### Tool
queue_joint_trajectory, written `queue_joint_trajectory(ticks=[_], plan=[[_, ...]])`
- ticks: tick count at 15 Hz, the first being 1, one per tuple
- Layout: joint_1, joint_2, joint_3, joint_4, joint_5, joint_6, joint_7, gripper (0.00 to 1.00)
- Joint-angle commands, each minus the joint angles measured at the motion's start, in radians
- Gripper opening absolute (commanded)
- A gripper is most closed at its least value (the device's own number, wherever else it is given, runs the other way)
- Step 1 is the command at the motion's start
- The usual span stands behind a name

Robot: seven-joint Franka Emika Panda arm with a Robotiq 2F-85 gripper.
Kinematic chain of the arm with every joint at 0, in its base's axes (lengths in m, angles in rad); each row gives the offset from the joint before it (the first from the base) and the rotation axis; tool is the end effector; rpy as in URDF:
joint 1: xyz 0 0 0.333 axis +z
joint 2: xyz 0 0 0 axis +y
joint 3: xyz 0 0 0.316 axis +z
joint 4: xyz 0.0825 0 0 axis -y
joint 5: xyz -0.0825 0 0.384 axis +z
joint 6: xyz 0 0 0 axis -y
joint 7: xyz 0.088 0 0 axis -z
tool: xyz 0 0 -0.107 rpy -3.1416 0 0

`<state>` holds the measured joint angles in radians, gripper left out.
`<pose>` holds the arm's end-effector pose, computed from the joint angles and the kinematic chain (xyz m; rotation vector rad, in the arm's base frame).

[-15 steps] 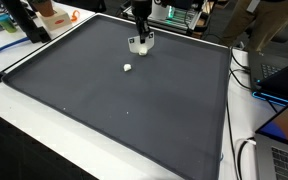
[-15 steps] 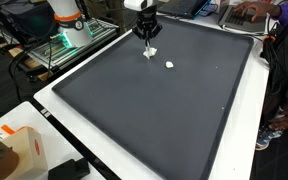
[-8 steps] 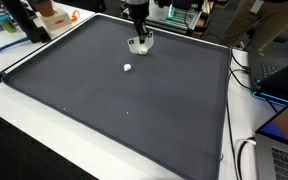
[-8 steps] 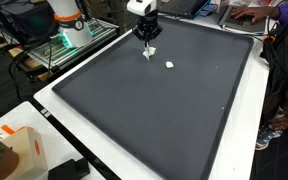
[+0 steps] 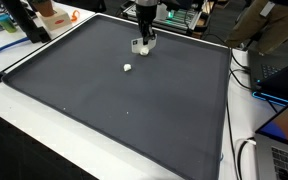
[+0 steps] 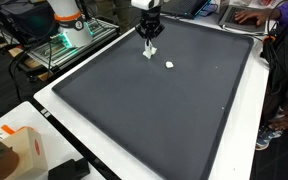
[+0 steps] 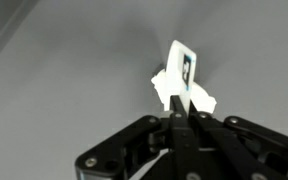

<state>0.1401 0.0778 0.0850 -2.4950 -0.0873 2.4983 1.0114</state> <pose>0.4510 0.1043 0.2494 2.8697 -1.0712 -0.0540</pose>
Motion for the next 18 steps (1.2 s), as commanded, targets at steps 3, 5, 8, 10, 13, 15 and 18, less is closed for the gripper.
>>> queue_joint_trajectory(ticks=[3, 5, 8, 10, 13, 15, 18], plan=[[0.034, -0.047, 0.06, -0.17, 0.14, 0.05, 0.025, 0.01], [0.035, -0.105, 0.07, -0.203, 0.168, 0.146, 0.073, 0.01], [0.014, -0.247, 0.079, -0.272, 0.035, 0.212, 0.229, 0.01], [-0.004, -0.366, 0.096, -0.299, 0.005, 0.131, 0.265, 0.01], [0.064, -0.516, 0.055, -0.275, 0.204, -0.064, 0.026, 0.01], [0.091, -0.612, 0.037, -0.244, 0.281, -0.238, -0.128, 0.01], [0.078, -0.655, 0.052, -0.15, 0.303, -0.503, -0.257, 0.01]])
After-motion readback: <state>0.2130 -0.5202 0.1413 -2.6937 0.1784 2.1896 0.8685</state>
